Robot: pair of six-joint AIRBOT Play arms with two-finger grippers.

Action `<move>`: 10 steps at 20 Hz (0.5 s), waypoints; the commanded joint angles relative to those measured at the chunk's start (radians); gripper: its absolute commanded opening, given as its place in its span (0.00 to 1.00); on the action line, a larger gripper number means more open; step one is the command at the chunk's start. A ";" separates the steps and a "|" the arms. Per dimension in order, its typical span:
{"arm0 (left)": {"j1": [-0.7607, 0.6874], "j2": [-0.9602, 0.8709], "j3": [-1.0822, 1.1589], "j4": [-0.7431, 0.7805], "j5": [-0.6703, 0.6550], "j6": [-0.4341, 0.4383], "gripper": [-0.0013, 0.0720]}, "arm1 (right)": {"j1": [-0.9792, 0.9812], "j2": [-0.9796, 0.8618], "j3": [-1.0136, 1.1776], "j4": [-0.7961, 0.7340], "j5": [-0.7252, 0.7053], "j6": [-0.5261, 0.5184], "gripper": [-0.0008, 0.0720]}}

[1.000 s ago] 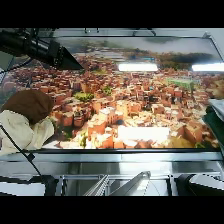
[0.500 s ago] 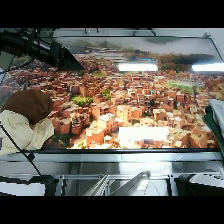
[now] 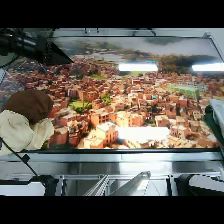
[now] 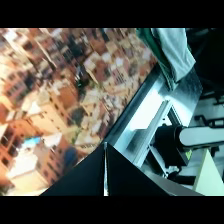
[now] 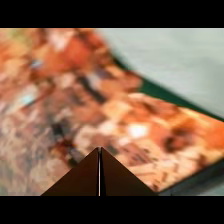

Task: Fold the shirts.

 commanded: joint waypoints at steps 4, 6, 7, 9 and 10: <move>-0.012 0.359 -0.572 0.005 0.115 0.074 0.03 | 0.470 0.230 -0.310 0.126 -0.094 -0.228 0.03; -0.037 0.498 -0.860 0.007 0.184 0.112 0.03 | 0.623 0.338 -0.504 0.126 -0.186 -0.259 0.03; -0.037 0.544 -0.970 0.006 0.204 0.114 0.04 | 0.687 0.380 -0.589 0.126 -0.253 -0.260 0.03; -0.036 0.608 -1.130 0.005 0.218 0.124 0.04 | 0.773 0.411 -0.682 0.126 -0.348 -0.261 0.03; -0.036 0.630 -1.175 0.005 0.222 0.129 0.04 | 0.791 0.404 -0.687 0.126 -0.351 -0.261 0.03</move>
